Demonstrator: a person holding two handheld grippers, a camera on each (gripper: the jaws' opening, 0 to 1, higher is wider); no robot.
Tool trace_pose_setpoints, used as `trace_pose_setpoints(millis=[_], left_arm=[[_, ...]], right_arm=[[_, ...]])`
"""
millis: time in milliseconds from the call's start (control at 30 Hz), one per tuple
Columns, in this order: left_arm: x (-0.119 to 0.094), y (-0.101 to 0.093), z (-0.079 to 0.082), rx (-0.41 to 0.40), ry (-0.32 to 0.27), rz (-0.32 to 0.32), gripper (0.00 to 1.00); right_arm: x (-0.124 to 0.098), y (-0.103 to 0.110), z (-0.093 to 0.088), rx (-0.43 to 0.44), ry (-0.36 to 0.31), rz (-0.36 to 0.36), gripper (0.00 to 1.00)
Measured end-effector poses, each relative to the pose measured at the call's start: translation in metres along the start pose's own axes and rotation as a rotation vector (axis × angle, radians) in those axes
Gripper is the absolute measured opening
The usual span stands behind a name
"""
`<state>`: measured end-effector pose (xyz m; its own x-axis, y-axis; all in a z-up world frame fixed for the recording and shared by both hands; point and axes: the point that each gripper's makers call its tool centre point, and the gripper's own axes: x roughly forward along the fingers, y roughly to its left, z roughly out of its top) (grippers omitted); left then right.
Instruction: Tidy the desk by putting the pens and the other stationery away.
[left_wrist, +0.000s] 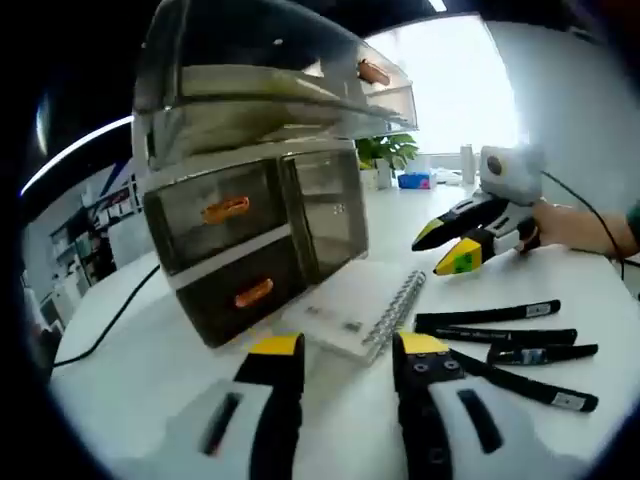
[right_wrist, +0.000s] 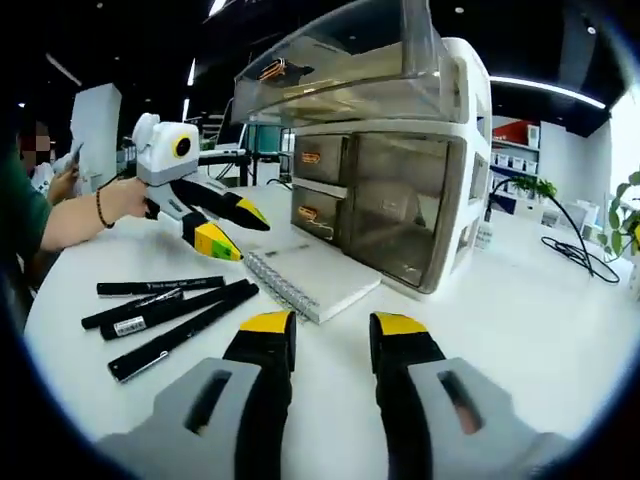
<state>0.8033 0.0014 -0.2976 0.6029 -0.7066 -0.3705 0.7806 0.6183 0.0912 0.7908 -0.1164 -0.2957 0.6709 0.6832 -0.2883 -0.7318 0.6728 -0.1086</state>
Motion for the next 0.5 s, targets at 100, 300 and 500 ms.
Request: trace_pose_setpoints(millis=[100,300,500], left_arm=[[0.001,0.008,-0.001,-0.024,-0.01,0.026,0.4],[0.005,0.008,-0.008,-0.134,0.015,-0.008,0.45],[0.012,0.007,-0.004,-0.13,0.0,-0.012,0.49]], right_arm=[[0.004,0.005,0.002,0.013,0.003,0.022,0.3],[0.012,0.007,-0.003,0.078,0.035,0.026,0.3],[0.019,0.01,-0.009,0.051,0.067,0.022,0.3]])
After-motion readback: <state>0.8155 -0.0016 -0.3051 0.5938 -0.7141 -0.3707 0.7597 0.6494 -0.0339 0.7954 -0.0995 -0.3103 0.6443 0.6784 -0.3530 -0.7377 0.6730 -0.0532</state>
